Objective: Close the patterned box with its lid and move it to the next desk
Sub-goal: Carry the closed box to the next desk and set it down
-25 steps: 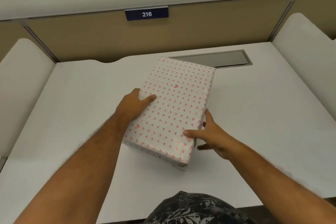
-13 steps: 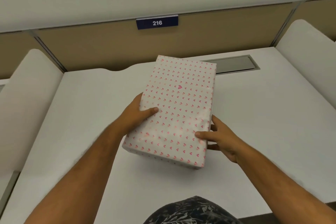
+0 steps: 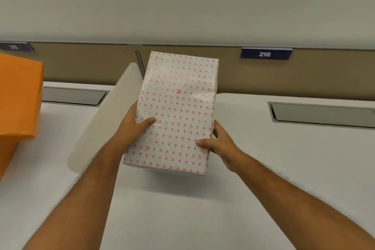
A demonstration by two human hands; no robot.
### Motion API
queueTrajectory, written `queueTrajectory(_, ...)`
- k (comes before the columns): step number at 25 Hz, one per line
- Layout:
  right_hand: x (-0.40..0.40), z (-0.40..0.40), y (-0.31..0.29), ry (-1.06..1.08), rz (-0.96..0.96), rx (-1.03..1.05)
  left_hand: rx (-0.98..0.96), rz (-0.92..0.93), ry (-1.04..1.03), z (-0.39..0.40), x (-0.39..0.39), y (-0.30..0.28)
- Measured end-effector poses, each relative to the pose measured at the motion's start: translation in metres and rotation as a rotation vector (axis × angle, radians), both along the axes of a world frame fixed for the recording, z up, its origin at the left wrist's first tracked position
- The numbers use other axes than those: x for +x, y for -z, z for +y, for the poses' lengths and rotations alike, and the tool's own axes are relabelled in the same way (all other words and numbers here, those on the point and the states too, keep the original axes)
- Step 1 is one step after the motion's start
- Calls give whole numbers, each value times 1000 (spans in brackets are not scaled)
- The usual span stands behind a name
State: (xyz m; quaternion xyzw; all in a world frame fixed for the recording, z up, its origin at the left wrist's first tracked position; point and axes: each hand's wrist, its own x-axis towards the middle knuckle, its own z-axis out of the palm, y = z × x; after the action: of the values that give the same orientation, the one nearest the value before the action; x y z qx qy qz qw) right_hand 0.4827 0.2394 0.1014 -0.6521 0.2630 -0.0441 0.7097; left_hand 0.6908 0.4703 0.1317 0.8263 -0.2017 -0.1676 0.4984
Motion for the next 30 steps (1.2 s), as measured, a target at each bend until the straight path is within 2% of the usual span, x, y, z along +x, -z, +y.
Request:
queueTrajectory(6, 108, 34, 13, -85, 58, 25, 87, 69, -74, 28, 99, 25)
queueTrajectory(10, 124, 35, 27, -69, 91, 13, 243, 93, -86, 19, 127, 47)
queueTrajectory(12, 120, 41, 29, -25, 81, -102, 332, 37, -95, 14, 133, 46)
queueTrajectory(13, 115, 46, 30, 15, 73, -206, 393, -71, -115, 12, 132, 44)
queueTrajectory(16, 95, 70, 41, 15, 57, -587, 491, -670, -164, 9, 102, 35)
queueTrajectory(17, 89, 78, 44, -30, 86, -693, 492, -801, -151, 8, 84, 36)
queueTrajectory(18, 87, 85, 48, -62, 120, -753, 502, -840, -140, 8, 65, 41)
queueTrajectory(22, 93, 96, 46, -91, 177, -759, 518, -657, -158, 17, 12, 70)
queueTrajectory(26, 125, 93, 34, -162, 204, -746, 558, -605, -70, 17, 51, 58)
queueTrajectory(30, 161, 87, 16, -229, 237, -713, 710, -462, 141, 12, 98, 37)
